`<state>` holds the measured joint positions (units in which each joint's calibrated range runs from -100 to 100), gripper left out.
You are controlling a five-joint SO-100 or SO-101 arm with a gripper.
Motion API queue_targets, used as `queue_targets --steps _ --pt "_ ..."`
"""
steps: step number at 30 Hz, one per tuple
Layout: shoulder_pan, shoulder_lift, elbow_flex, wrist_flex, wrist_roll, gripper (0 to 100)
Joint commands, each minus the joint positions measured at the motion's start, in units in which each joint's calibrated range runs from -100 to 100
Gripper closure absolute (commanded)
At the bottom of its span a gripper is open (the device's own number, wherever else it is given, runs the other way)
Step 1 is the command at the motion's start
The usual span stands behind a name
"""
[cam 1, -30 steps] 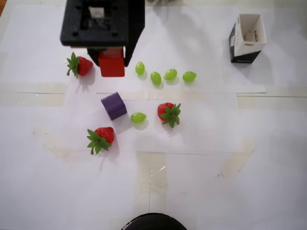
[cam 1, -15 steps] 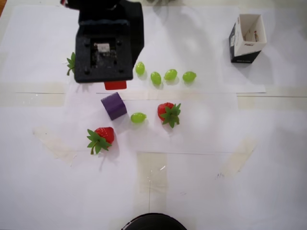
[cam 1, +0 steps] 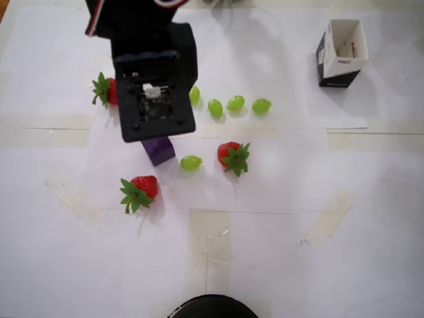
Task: Put the red cube on top of the purple cube
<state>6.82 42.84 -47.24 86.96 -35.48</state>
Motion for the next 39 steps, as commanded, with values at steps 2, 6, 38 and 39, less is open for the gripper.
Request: queue_targets --steps 2,6,38,39 --pt "0.76 0.06 -6.12 0.38 0.73 96" --pt "0.98 0.92 -6.85 0.38 1.03 96" --pt "2.08 11.76 -20.58 5.20 3.96 86" --pt "2.08 12.01 -21.03 5.20 4.15 86"
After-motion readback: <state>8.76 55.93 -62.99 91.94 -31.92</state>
